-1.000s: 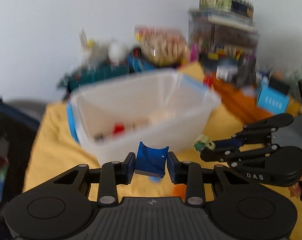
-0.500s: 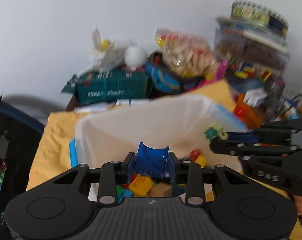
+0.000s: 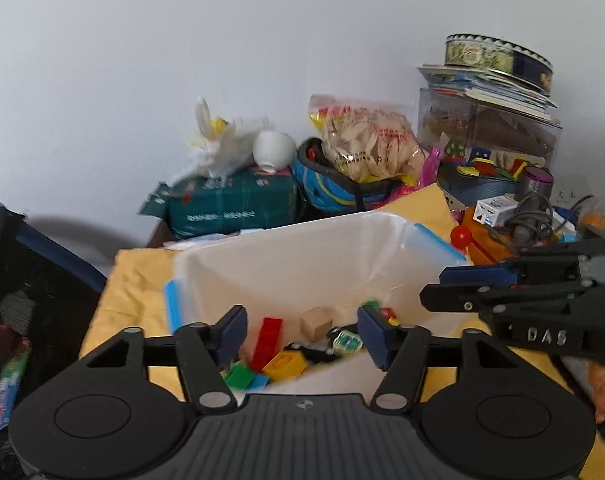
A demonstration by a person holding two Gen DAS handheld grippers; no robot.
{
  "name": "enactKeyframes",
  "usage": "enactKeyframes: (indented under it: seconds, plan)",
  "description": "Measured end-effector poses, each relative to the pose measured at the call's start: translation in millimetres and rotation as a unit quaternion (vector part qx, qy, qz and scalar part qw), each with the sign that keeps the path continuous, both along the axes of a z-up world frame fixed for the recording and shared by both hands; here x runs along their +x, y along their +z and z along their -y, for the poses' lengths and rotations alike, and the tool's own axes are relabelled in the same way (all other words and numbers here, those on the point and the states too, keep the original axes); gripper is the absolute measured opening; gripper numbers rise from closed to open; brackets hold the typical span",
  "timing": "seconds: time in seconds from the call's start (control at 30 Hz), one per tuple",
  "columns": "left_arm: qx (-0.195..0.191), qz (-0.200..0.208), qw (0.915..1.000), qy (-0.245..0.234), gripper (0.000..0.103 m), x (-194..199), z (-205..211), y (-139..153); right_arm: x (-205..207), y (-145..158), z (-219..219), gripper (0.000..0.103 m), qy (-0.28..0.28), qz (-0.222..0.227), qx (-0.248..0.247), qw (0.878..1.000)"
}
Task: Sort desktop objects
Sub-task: 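Bring both tools back to the toy pile, then grasp the small yellow brick with the left tool while the right tool grasps the blue disc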
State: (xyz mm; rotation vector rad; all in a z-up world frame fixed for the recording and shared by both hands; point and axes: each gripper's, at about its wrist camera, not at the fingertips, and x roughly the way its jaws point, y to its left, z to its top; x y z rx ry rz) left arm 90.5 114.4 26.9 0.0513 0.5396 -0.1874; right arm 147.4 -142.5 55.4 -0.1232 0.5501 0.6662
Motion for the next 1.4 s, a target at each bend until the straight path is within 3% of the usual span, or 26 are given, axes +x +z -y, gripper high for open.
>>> enactKeyframes:
  seconds: [0.07,0.17,0.3,0.4,0.47,0.53,0.67,0.7,0.77,0.83,0.93,1.03,1.13,1.4]
  plan:
    - [0.021,-0.001,0.9998,0.006,0.067,-22.0,-4.4,-9.4,-12.3,-1.2,2.5,0.028,0.017,0.005,0.004,1.0]
    - [0.042,-0.039,0.9983,0.011,0.067,-46.8,-12.0,-40.9,-30.8,-17.9,1.7,0.028,0.039,-0.004,-0.017,0.999]
    - [0.04,-0.109,0.9931,0.02,0.067,-69.5,-18.2,-84.8,-44.8,-61.1,0.4,0.028,0.05,-0.077,-0.026,0.995]
    - [0.032,-0.135,0.99,0.026,0.067,-78.1,-16.5,-103.7,-53.3,-89.0,-2.1,0.028,0.054,-0.119,-0.03,0.991]
    - [0.041,-0.144,0.9885,0.023,0.062,-77.4,-14.1,-114.0,-56.2,-105.6,-6.3,0.028,0.057,-0.149,-0.029,0.987]
    - [0.047,-0.157,0.9863,0.014,0.04,-72.7,-13.4,-123.3,-60.6,-118.2,-14.0,0.028,0.066,-0.156,-0.041,0.985]
    - [0.038,-0.171,0.9845,0.005,0.036,-67.7,-16.6,-133.6,-67.3,-131.7,-29.7,0.028,0.075,-0.148,-0.066,0.984]
    - [0.042,-0.17,0.9846,0.004,0.035,-67.8,-16.9,-135.2,-68.8,-133.5,-32.0,0.03,0.074,-0.143,-0.07,0.985]
    - [0.041,-0.167,0.9851,0.001,0.035,-67.8,-16.7,-137.0,-69.6,-135.9,-36.6,0.047,0.066,-0.131,-0.074,0.986]
    - [0.038,-0.165,0.9856,-0.001,0.036,-65.5,-16.9,-136.7,-70.0,-138.5,-39.8,0.051,0.067,-0.124,-0.075,0.987]
    - [0.036,-0.163,0.9859,-0.004,0.034,-62.1,-19.1,-136.6,-67.8,-141.1,-49.3,0.051,0.076,-0.113,-0.083,0.987]
    - [0.031,-0.168,0.9853,-0.012,0.018,-61.0,-20.6,-138.0,-63.1,-144.3,-60.4,0.05,0.073,-0.102,-0.092,0.988]
    - [0.025,-0.163,0.986,-0.023,0.017,-64.4,-20.0,-132.0,-62.7,-145.9,-67.6,0.042,0.078,-0.093,-0.109,0.987]
    - [0.02,-0.108,0.9931,-0.04,0.017,-58.9,-7.2,-80.0,-69.0,-124.1,-46.8,0.042,0.063,-0.093,-0.097,0.989]
